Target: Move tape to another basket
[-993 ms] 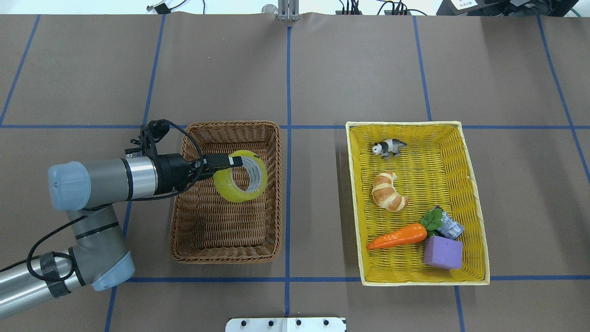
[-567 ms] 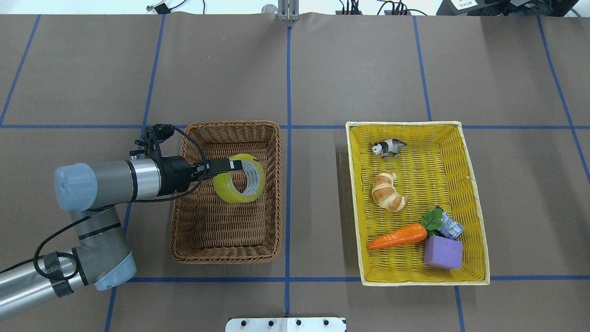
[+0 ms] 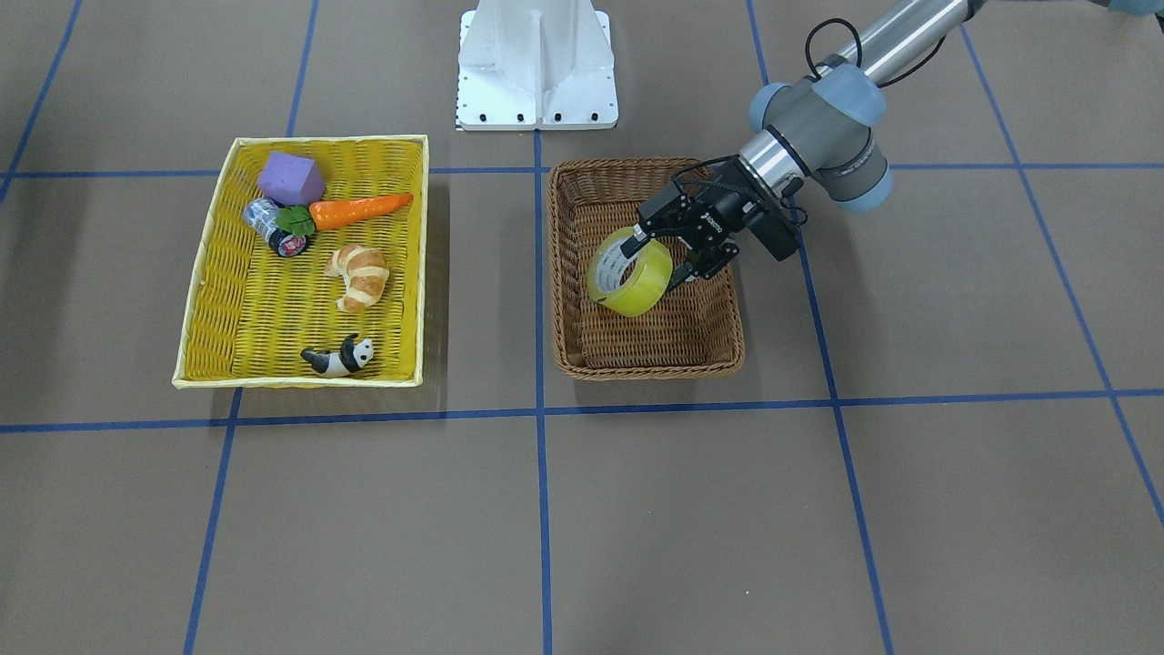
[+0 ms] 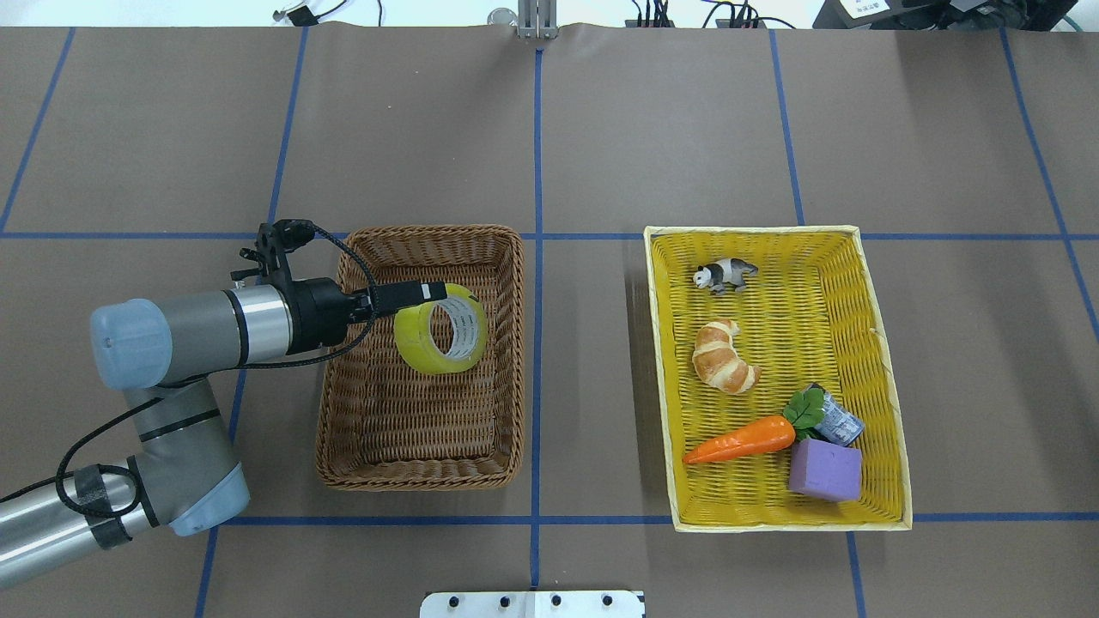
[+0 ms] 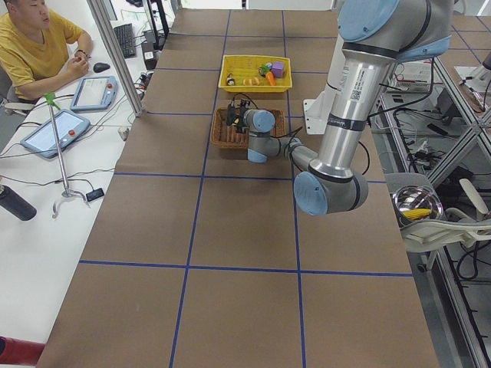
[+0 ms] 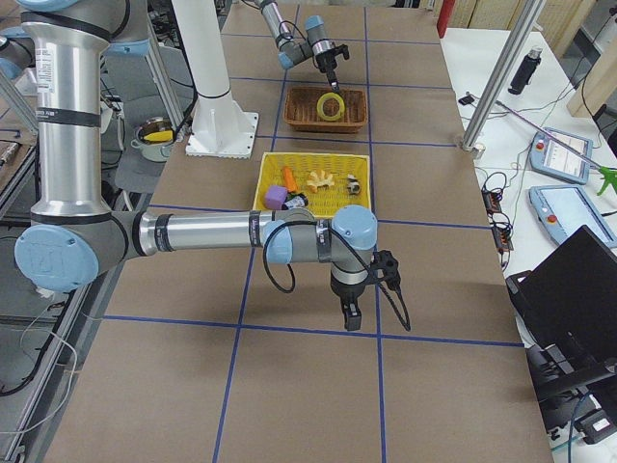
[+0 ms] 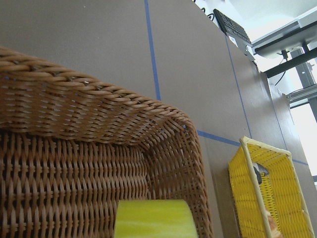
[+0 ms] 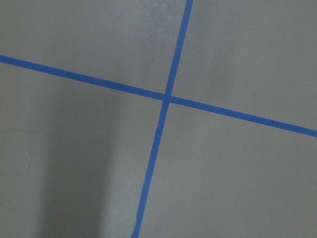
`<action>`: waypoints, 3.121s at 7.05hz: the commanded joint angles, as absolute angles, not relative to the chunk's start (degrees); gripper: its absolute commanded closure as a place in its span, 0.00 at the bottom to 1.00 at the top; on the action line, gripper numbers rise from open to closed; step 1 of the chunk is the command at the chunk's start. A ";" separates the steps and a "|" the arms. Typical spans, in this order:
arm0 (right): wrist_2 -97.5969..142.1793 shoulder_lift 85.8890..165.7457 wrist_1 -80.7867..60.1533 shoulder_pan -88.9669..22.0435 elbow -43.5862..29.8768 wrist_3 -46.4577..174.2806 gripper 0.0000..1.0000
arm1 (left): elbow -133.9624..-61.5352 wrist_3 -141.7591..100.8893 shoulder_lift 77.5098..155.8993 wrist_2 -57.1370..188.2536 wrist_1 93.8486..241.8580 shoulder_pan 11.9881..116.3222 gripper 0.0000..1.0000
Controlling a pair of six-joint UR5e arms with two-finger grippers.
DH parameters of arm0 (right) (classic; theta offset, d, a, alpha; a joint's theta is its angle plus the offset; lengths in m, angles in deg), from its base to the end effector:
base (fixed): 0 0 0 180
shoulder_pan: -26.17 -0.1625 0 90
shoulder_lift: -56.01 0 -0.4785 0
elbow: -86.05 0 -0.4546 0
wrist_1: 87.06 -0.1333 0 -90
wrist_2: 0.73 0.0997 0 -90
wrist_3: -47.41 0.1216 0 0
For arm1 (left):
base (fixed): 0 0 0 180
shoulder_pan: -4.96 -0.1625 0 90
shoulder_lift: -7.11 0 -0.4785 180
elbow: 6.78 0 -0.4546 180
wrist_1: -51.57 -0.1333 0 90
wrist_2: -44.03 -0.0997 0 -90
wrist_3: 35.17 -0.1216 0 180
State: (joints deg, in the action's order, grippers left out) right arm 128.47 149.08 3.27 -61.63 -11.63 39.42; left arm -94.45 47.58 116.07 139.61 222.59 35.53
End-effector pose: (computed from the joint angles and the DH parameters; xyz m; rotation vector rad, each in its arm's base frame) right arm 0.0359 -0.5357 0.6903 0.1064 -0.6805 -0.1963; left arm 0.5390 -0.4595 0.3700 0.4844 1.6385 -0.2203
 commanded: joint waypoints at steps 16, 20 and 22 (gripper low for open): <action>128.29 149.71 3.20 -61.81 -9.49 39.24 0.00 | -94.93 -41.40 105.03 176.03 140.44 94.33 0.00; 128.20 150.05 3.20 -61.81 -7.38 39.85 0.00 | -95.19 -40.44 102.92 176.30 140.87 94.87 0.00; 128.20 149.70 3.20 -61.90 -7.29 39.94 0.00 | -95.54 -40.61 102.13 176.12 140.96 94.70 0.00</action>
State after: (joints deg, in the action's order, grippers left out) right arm 128.20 149.86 3.20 -61.82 -7.33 39.87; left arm -95.20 -40.52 102.76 176.18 140.88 94.78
